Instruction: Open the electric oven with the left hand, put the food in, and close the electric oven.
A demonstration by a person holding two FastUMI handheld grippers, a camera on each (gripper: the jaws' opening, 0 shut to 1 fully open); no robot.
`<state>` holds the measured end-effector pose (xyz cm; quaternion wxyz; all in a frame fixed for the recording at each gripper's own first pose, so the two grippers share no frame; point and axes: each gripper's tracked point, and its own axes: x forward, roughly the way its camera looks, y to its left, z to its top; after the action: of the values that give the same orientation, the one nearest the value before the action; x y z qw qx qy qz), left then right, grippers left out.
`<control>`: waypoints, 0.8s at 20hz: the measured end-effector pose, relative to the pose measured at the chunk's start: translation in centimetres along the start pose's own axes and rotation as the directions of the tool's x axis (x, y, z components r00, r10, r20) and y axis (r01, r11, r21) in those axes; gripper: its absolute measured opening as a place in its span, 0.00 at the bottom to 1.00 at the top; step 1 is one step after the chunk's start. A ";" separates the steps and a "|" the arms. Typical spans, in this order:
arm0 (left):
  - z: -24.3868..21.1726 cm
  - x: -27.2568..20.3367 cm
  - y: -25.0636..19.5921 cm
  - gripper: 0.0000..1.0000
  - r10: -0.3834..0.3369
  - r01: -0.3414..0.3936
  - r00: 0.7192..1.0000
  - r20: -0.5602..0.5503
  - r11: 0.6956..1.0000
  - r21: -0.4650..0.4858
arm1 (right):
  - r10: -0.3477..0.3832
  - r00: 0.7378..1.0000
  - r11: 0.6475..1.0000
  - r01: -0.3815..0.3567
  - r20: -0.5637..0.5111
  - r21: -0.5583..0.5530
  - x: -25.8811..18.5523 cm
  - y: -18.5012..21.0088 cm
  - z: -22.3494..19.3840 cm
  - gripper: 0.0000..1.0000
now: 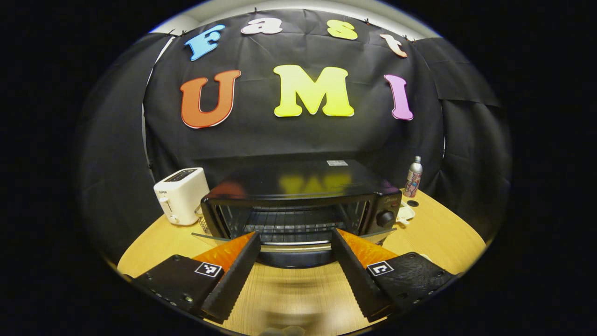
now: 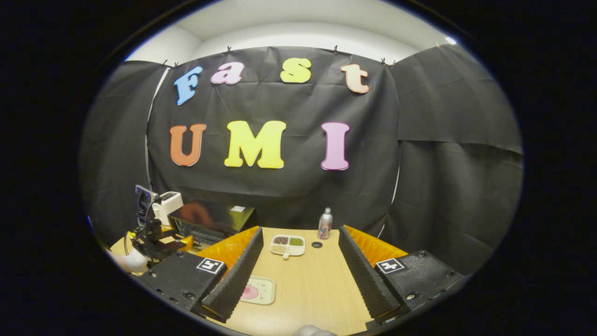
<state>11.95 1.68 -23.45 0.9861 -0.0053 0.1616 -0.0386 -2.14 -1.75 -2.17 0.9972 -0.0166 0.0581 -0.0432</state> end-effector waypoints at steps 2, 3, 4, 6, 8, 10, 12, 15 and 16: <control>-1.7 -1.2 -0.2 0.97 -0.004 0.004 1.000 -0.022 1.000 -0.003 | 0.009 1.000 1.000 -0.009 -0.002 -0.007 -0.5 0.3 -0.2 1.00; -2.4 -1.6 -0.3 0.97 -0.006 0.006 0.999 -0.035 1.000 -0.005 | 0.012 1.000 1.000 -0.012 -0.004 -0.009 -0.7 0.4 -0.4 1.00; -3.2 -2.2 -0.3 0.97 -0.007 0.007 0.999 -0.046 1.000 -0.005 | 0.016 1.000 1.000 -0.016 -0.006 -0.010 -1.0 0.6 -0.6 1.00; -5.0 -2.8 -0.4 0.97 -0.008 0.007 0.997 -0.082 1.000 -0.009 | 0.021 1.000 1.000 -0.021 -0.008 -0.009 -1.4 0.7 -0.7 1.00; -6.4 -3.4 -0.5 0.97 -0.010 0.008 0.994 -0.111 1.000 -0.018 | 0.021 1.000 1.000 -0.022 -0.009 -0.012 -1.8 0.8 -0.8 1.00; -7.5 -3.6 -0.6 0.97 -0.013 0.011 0.992 -0.127 1.000 -0.012 | 0.016 1.000 1.000 -0.017 -0.011 -0.018 -2.2 0.6 -1.1 1.00; -8.8 -3.9 -0.8 0.96 -0.016 0.014 0.988 -0.151 1.000 -0.012 | 0.011 1.000 1.000 -0.011 -0.020 -0.017 -2.5 0.4 -1.5 1.00; -10.8 -4.1 -1.0 0.95 -0.019 0.014 0.980 -0.197 1.000 -0.025 | -0.002 1.000 1.000 0.002 -0.027 -0.018 -2.7 0.0 -1.9 1.00; -11.6 -4.4 -1.1 0.95 -0.018 0.011 0.977 -0.215 0.999 -0.035 | -0.008 0.999 1.000 0.007 -0.031 -0.019 -2.8 -0.2 -2.2 1.00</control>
<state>4.02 0.96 -32.99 0.9623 -0.0187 0.2678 -0.0436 -5.15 -1.75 -4.03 0.9958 -0.0254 0.0740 -0.0467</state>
